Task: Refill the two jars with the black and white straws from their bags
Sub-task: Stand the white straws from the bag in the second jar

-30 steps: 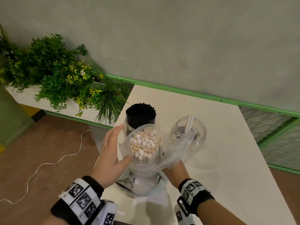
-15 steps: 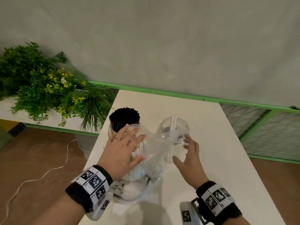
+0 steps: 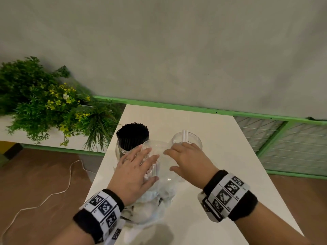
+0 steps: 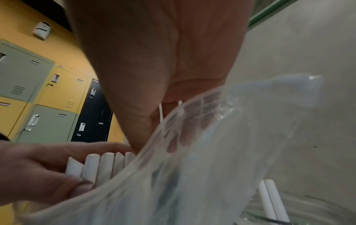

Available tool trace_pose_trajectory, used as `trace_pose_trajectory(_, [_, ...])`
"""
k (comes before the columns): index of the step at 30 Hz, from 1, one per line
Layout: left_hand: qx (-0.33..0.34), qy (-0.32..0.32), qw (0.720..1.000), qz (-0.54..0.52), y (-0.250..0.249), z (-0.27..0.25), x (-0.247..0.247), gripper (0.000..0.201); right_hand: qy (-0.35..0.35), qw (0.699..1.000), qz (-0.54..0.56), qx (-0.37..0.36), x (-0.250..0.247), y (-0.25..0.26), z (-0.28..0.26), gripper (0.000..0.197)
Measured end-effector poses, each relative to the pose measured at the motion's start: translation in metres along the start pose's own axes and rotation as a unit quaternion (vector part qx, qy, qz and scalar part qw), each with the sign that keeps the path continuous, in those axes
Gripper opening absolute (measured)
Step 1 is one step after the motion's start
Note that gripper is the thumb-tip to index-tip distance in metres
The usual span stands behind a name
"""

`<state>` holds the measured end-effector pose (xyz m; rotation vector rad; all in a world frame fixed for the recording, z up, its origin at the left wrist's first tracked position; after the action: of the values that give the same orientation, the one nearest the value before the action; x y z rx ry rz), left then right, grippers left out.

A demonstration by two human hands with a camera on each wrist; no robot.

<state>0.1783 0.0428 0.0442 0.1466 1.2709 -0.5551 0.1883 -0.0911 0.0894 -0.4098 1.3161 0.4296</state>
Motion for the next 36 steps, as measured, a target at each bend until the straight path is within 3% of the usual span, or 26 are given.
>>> trace_pose_trajectory(4, [-0.026, -0.005, 0.999, -0.035, 0.009, -0.001, -0.007, 0.069, 0.048, 0.995, 0.071, 0.048, 0.010, -0.001, -0.001, 0.092])
trace_pose_trajectory(8, [-0.085, -0.015, 0.994, -0.073, 0.023, -0.001, -0.010, 0.097, 0.064, 0.981, 0.156, 0.096, 0.032, -0.001, -0.003, 0.103])
trace_pose_trajectory(14, [-0.118, 0.051, 0.988, -0.091, 0.035, 0.006, -0.002, 0.126, 0.084, 0.963, 0.212, 0.142, 0.070, 0.004, -0.011, 0.122])
trace_pose_trajectory(17, [-0.121, 0.066, 0.986, -0.094, 0.037, 0.009, -0.002, 0.124, 0.101, 0.952, 0.248, 0.147, 0.085, 0.009, -0.010, 0.124])
trace_pose_trajectory(22, [-0.120, 0.099, 0.978, -0.139, 0.037, 0.009, 0.002, 0.114, 0.014, 0.944, 0.284, 0.167, 0.083, 0.011, -0.005, 0.121])
trace_pose_trajectory(26, [-0.108, 0.105, 0.980, -0.130, 0.039, 0.009, 0.004, 0.106, -0.023, 0.937, 0.306, 0.167, 0.089, 0.013, -0.003, 0.122])
trace_pose_trajectory(30, [-0.103, 0.108, 0.974, -0.172, 0.037, 0.007, 0.004, 0.101, -0.042, 0.933, 0.312, 0.173, 0.098, 0.010, -0.001, 0.110])
trace_pose_trajectory(33, [-0.135, 0.103, 0.948, -0.269, 0.039, 0.000, 0.002, 0.084, -0.038, 0.939, 0.298, 0.168, 0.106, 0.009, -0.002, 0.108])
trace_pose_trajectory(36, [-0.189, 0.073, 0.898, -0.392, 0.040, -0.009, -0.003, 0.080, -0.025, 0.944, 0.286, 0.165, 0.112, 0.011, -0.004, 0.107])
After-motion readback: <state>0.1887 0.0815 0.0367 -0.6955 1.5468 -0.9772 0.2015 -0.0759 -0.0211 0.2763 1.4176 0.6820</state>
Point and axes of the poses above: each hand's wrist, its own z-axis towards the middle knuckle, its own x-axis out of the palm, y = z × x, the point moved 8 cm from there along z, towards the middle knuckle, and after that the axes turned 7 degrees about -y, right-handed, at the moved point
